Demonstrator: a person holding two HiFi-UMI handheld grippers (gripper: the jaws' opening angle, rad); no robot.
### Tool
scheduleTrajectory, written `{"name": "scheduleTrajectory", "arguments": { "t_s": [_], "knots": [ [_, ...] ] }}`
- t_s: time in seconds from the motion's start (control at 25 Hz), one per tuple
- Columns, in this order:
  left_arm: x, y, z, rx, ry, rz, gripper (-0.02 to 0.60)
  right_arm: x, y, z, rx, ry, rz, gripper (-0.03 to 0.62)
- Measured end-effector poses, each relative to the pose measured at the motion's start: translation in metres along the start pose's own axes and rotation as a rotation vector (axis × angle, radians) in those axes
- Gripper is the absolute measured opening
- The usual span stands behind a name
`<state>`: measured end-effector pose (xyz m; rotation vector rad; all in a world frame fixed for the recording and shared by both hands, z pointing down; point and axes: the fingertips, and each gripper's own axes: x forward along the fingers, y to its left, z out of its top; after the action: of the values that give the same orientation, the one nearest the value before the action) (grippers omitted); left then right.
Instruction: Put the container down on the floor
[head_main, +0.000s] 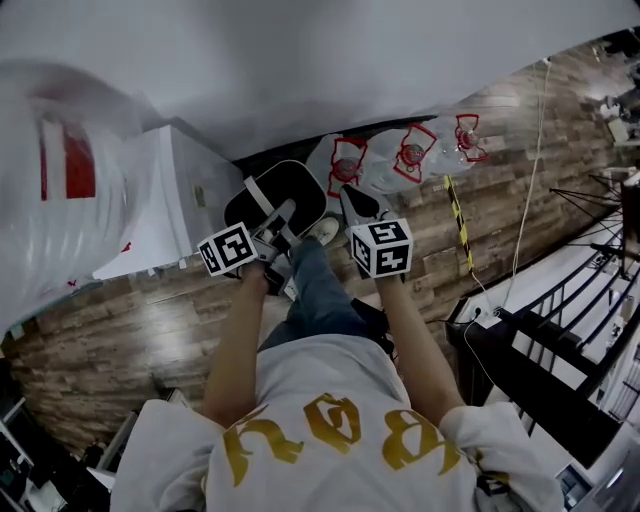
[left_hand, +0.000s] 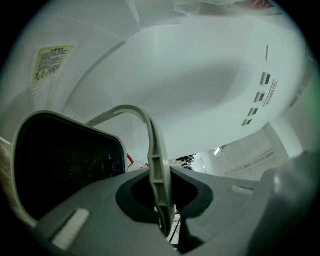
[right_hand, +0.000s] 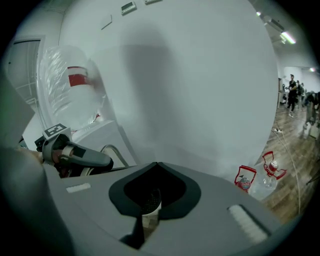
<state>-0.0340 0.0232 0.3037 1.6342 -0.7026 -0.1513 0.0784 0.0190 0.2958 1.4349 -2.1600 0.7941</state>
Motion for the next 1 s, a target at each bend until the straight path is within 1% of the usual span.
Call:
{"name": "scheduleTrajectory", "arguments": {
  "t_s": [0.08, 0.36, 0.56, 0.72, 1.0],
  "knots": [
    [0.006, 0.009, -0.003, -0.024, 0.006, 0.007, 0.035, 0.007, -0.003, -0.004, -0.006, 0.015, 0.009, 0.026],
    [0.016, 0.044, -0.009, -0.05, 0.037, 0.067, 0.034, 0.029, -0.01, -0.025, -0.046, 0.088, 0.051, 0.026],
    [0.025, 0.07, -0.013, -0.042, 0.068, 0.11, 0.032, 0.048, -0.014, -0.038, -0.055, 0.129, 0.074, 0.026],
    [0.028, 0.09, -0.02, -0.049, 0.085, 0.139, 0.029, 0.064, -0.01, -0.051, -0.115, 0.168, 0.101, 0.026],
    [0.039, 0.13, -0.026, -0.074, 0.105, 0.199, 0.025, 0.091, -0.009, -0.072, -0.161, 0.22, 0.162, 0.026]
  ]
}}
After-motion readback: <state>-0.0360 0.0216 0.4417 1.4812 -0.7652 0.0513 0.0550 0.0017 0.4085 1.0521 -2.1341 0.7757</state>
